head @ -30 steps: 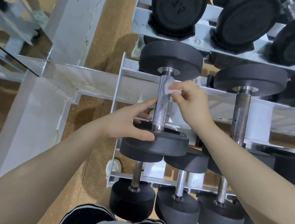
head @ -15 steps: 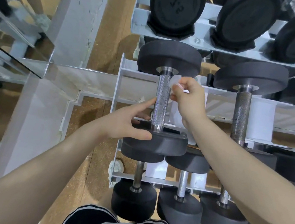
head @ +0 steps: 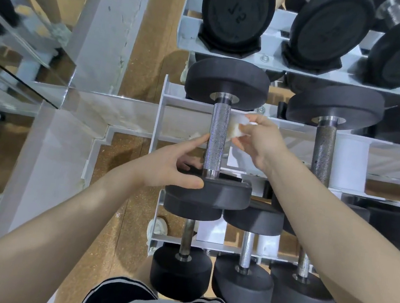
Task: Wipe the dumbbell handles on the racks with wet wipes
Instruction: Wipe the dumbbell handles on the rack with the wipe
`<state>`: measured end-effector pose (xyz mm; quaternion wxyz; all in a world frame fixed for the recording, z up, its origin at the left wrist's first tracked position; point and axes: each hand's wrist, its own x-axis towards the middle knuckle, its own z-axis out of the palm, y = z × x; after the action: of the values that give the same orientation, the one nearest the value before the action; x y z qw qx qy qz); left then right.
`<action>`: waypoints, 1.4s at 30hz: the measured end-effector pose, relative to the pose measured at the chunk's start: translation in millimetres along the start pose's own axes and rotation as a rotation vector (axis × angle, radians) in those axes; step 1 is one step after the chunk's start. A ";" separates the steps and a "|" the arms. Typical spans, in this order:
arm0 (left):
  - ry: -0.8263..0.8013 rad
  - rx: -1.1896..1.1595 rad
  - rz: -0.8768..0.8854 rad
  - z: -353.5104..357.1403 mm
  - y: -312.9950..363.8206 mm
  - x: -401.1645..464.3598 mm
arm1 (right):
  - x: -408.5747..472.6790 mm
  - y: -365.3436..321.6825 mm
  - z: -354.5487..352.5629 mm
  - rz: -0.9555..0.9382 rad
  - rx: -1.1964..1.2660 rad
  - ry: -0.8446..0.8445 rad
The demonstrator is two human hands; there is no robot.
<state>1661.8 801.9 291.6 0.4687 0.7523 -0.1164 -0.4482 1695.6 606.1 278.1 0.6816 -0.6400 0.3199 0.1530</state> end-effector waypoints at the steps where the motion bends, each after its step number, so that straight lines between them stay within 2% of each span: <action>1: 0.006 -0.006 0.005 0.1 0.2 -0.3 | -3.3 -0.9 5.0 -0.001 0.041 -0.025; 5: 0.002 -0.010 0.012 1.1 1.9 0.2 | -10.3 -3.2 6.5 0.090 0.351 -0.132; 11: 0.008 -0.024 0.036 1.9 2.6 0.7 | 4.2 6.2 8.5 0.128 0.293 -0.107; 13: 0.004 -0.021 0.032 1.2 2.5 0.1 | 3.3 11.6 5.1 0.135 0.198 -0.146; 17: -0.019 -0.005 0.014 -0.6 3.1 -0.3 | -18.9 24.4 -15.2 0.222 -0.184 -0.369; 18: -0.020 -0.002 0.011 -1.2 3.6 0.0 | -23.0 26.4 -16.5 0.219 -0.247 -0.381; 21: -0.004 0.006 0.010 -1.0 4.0 0.2 | -14.9 17.8 -11.7 0.118 -0.230 -0.248; 24: 0.001 0.004 0.005 -0.9 2.7 -0.2 | 10.5 -0.9 -2.2 0.061 0.091 -0.096; 28: -0.004 -0.011 0.004 -0.6 -1.2 1.7 | 14.5 -5.9 12.2 0.052 0.413 -0.169; 30: -0.009 -0.017 0.011 -0.6 -2.0 2.5 | 8.5 4.2 7.9 0.085 0.369 -0.189; 34: -0.013 -0.028 0.012 -1.1 -4.1 4.2 | -11.7 32.2 -13.1 0.194 -0.095 -0.289; 36: -0.008 -0.031 0.009 -0.9 -4.0 3.9 | -21.4 32.3 -16.1 0.194 -0.205 -0.297; 38: -0.006 -0.040 0.007 -0.7 -4.0 3.7 | -22.3 19.4 -13.2 0.116 -0.156 -0.226; 42: -0.019 -0.039 0.023 -0.8 -2.1 2.9 | -6.2 -5.3 4.1 -0.056 0.132 0.012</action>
<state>1663.6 801.7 288.3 0.4874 0.7372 -0.1205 -0.4521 1695.2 610.6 286.0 0.7246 -0.6032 0.3152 0.1085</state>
